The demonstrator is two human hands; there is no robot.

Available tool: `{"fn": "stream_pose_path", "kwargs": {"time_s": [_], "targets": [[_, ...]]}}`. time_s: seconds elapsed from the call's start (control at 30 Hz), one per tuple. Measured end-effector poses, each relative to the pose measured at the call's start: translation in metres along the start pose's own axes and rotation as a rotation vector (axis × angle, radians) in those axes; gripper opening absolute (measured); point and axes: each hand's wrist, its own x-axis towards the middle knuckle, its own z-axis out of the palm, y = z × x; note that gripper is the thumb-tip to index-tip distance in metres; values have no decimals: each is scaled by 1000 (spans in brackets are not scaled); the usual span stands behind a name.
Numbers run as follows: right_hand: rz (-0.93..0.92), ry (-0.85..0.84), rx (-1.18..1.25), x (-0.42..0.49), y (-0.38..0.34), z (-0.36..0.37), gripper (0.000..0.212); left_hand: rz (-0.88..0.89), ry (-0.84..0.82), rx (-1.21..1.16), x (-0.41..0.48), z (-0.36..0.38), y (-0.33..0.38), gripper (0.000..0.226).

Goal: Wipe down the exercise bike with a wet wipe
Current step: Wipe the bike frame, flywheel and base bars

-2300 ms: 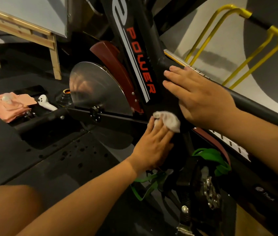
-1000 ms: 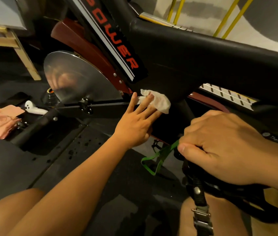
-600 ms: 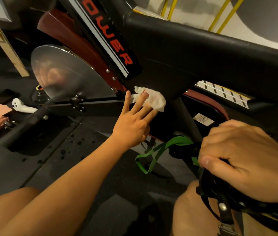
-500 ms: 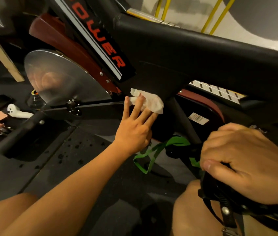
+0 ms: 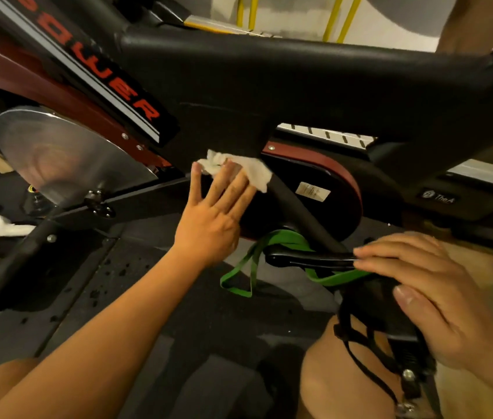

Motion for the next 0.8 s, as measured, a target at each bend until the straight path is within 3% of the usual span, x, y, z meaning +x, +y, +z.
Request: {"fn": "stream_pose_path", "kwargs": {"time_s": [0.23, 0.3, 0.43, 0.53, 0.63, 0.7, 0.8], "targets": [[103, -127, -107, -18, 17, 9, 38, 163, -223, 118, -29, 11, 21, 73], [127, -168, -129, -21, 17, 10, 38, 81, -275, 145, -27, 5, 17, 69], [107, -341, -141, -8, 10, 15, 37, -153, -180, 108, -18, -5, 22, 71], [18, -386, -103, 22, -1, 23, 40, -17, -242, 60, -21, 2, 37, 74], [-144, -286, -162, 67, -23, 12, 39, 77, -347, 70, -27, 1, 31, 67], [-251, -135, -218, 98, -37, -8, 34, -145, -194, 36, -16, -5, 20, 63], [-344, -21, -230, 131, -57, -9, 33, -855, -37, -279, 6, -10, 24, 77]]}}
